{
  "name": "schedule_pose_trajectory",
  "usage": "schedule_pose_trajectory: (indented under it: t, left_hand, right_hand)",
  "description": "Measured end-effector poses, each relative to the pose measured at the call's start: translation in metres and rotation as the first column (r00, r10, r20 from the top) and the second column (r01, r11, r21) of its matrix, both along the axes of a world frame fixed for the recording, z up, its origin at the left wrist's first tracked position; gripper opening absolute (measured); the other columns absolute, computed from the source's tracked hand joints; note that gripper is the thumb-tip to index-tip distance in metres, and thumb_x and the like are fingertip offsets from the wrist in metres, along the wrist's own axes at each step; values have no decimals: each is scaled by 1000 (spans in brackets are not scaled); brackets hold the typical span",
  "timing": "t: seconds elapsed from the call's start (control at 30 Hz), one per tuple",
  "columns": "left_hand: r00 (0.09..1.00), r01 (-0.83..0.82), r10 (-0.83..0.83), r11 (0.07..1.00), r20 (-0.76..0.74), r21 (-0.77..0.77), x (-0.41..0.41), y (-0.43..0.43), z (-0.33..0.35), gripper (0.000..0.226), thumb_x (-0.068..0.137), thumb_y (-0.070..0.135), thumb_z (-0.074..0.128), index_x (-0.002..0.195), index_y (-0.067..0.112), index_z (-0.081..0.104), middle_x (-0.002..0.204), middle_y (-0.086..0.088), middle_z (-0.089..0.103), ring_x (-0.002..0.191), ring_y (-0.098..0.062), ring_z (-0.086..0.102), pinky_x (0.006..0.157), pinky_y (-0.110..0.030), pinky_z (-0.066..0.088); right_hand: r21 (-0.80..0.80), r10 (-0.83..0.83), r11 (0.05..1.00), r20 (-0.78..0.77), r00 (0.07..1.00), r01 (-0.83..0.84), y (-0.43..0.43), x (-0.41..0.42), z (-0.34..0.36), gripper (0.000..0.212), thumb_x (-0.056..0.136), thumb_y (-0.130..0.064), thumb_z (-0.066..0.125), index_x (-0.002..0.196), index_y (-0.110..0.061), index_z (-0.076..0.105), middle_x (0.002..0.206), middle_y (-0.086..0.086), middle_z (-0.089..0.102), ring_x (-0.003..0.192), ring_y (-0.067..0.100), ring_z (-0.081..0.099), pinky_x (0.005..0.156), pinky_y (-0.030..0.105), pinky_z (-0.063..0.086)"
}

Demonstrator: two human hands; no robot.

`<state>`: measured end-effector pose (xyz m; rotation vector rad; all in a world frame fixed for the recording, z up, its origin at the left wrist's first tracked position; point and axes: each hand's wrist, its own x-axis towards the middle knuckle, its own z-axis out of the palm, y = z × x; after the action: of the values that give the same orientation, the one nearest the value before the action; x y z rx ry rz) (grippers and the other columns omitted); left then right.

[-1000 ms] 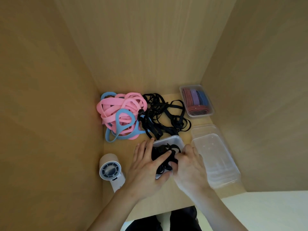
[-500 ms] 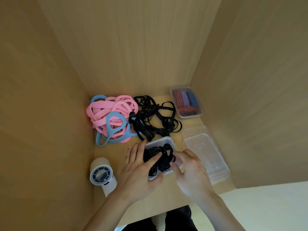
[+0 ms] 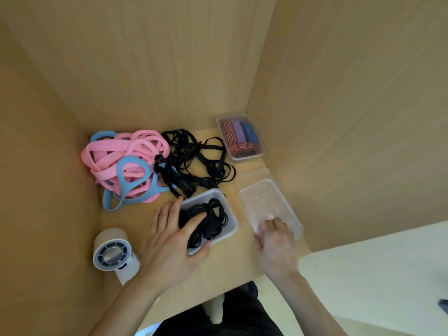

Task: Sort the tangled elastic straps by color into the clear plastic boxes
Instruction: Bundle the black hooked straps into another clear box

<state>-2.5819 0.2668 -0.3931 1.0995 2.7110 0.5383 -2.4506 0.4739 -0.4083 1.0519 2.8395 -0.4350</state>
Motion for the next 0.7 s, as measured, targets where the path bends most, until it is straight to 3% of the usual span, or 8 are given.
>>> schedule_pose_trajectory:
  t: [0.13,0.3,0.43,0.53,0.6,0.7]
  left_hand:
    - [1000,-2,2,1000,15,-12,0,1,4,68,83,67,37,143,38,52,162,-11,25,151,-31,17,126,-47,8]
    - [999,-3,1,1000,47,31,-1,0,7,70,81,69,38,143,38,52,163,-8,22,151,-27,14,125,-42,6]
    - [992,-26,9,990,124,135,-4,1,10,67,78,62,62,138,33,54,162,-6,24,148,-19,10,121,-37,11]
    - [984,-54,23,984,179,171,-5,2,12,72,75,51,79,136,30,49,160,-4,27,149,-18,13,123,-41,20]
    - [968,-107,46,965,247,240,-3,2,14,77,75,45,82,140,27,43,160,-2,27,150,-19,17,122,-46,25]
    - [935,-261,115,864,336,430,1,2,22,74,84,32,78,146,25,36,159,5,26,149,-12,23,118,-46,33]
  right_hand:
    - [-69,-93,994,-84,992,88,-1,4,-2,14,91,-24,69,89,-12,63,97,4,55,96,30,56,88,42,41]
    - [-135,-149,983,-210,966,123,6,6,10,17,90,-24,73,79,-15,63,89,-3,54,91,26,58,86,40,42]
    - [-72,-76,996,-366,927,54,5,2,22,18,87,-18,78,76,-16,63,86,-5,56,85,22,59,82,42,42]
    - [-29,16,999,-467,884,-33,1,-1,27,22,85,-13,79,77,-20,60,86,-10,53,84,18,57,79,37,38]
    - [5,70,997,-518,852,-79,-1,-2,29,22,84,-11,79,78,-20,59,88,-11,53,84,17,57,79,34,35]
    - [59,161,986,-594,788,-156,-4,-4,36,13,89,-13,69,83,-20,60,92,-11,53,86,14,56,81,37,40]
